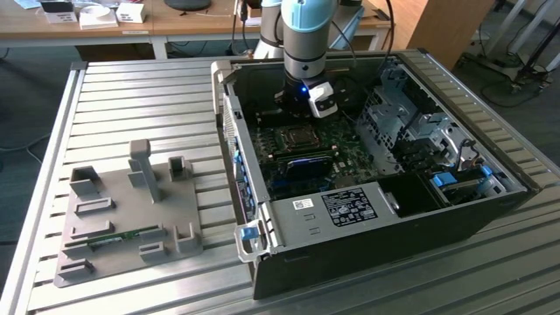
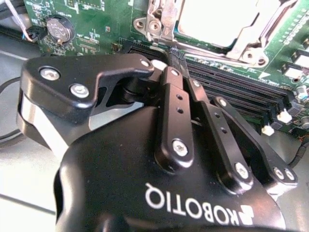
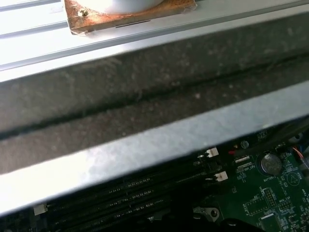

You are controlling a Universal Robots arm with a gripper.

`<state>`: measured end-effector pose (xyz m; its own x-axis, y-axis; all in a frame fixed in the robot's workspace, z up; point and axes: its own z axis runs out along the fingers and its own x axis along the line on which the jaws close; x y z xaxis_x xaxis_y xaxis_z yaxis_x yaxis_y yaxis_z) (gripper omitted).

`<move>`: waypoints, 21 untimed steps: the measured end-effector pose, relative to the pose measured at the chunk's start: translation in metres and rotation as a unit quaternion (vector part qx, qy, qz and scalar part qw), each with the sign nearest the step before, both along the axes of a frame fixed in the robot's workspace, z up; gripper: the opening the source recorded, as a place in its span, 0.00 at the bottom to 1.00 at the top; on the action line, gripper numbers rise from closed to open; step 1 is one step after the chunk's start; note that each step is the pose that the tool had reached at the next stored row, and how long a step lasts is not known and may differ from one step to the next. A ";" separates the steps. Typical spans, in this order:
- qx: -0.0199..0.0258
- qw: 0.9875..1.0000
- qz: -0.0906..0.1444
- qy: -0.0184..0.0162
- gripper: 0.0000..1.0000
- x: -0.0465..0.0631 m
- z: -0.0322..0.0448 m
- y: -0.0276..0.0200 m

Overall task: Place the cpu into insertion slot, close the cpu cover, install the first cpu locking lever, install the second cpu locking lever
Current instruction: 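Install the first cpu locking lever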

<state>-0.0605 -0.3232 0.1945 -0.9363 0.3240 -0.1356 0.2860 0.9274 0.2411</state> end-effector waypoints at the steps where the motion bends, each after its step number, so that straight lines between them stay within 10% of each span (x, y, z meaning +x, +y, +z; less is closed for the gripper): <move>1: 0.000 1.000 0.000 0.000 0.11 0.000 0.0000 -0.0001; 21: -0.004 1.000 -0.003 0.000 0.11 0.000 0.0012 -0.0002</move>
